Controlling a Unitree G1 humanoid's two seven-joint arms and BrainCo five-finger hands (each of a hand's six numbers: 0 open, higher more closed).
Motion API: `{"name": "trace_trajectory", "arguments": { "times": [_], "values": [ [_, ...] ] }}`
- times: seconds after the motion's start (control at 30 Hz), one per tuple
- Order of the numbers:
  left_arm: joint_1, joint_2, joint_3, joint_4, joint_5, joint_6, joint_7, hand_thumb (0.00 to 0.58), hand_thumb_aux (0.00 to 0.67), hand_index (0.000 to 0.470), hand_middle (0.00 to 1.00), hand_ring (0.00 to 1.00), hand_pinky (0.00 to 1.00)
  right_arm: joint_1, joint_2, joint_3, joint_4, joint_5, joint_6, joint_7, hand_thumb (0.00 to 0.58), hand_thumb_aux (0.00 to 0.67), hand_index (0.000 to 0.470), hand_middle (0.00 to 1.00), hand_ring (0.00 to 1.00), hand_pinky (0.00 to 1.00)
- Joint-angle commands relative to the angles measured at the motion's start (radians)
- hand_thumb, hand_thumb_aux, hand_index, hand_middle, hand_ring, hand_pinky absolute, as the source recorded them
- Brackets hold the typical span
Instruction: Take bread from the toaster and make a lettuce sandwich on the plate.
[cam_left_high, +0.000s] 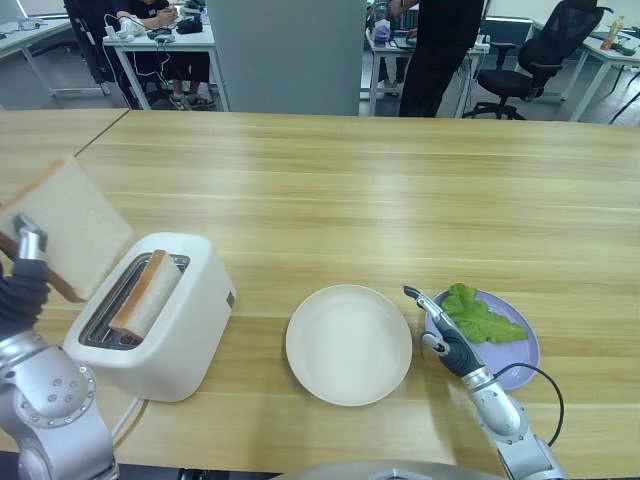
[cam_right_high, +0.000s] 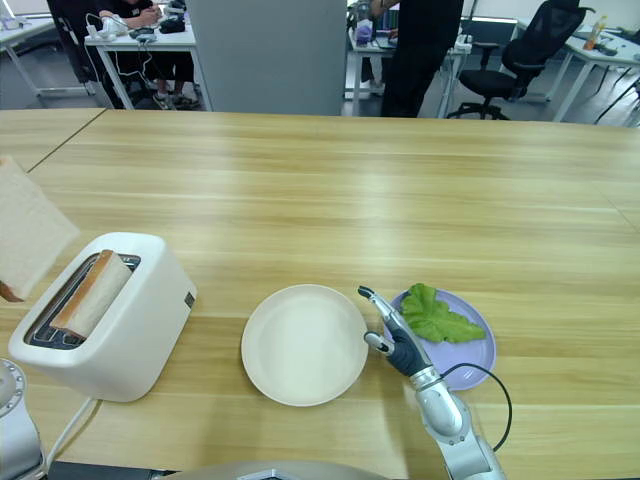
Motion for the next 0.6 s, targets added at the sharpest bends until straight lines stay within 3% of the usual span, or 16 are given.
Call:
{"name": "trace_trajectory", "arguments": {
  "times": [0.03, 0.33, 0.6],
  "values": [
    [-0.054, -0.005, -0.036, -0.044, -0.072, 0.030, -0.052, 0.580, 0.670, 0.460, 1.00, 1.00, 1.00, -0.006, 0.003, 0.006, 0.013, -0.003, 0.015, -0.002, 0.000, 0.000, 0.000, 0.00, 0.00, 0.00],
    [-0.078, -0.031, -0.360, 0.045, -0.401, 0.040, -0.386, 0.580, 0.670, 0.460, 1.00, 1.00, 1.00, -0.039, 0.000, -0.018, -0.052, 0.021, 0.019, -0.002, 0.000, 0.000, 0.000, 0.00, 0.00, 0.00],
    [0.014, -0.121, -0.720, 0.261, -0.552, -0.203, -0.614, 0.580, 0.670, 0.460, 1.00, 1.00, 1.00, -0.069, -0.057, -0.098, -0.172, 0.107, 0.079, 0.047, 0.000, 0.000, 0.000, 0.00, 0.00, 0.00]
  ]
}}
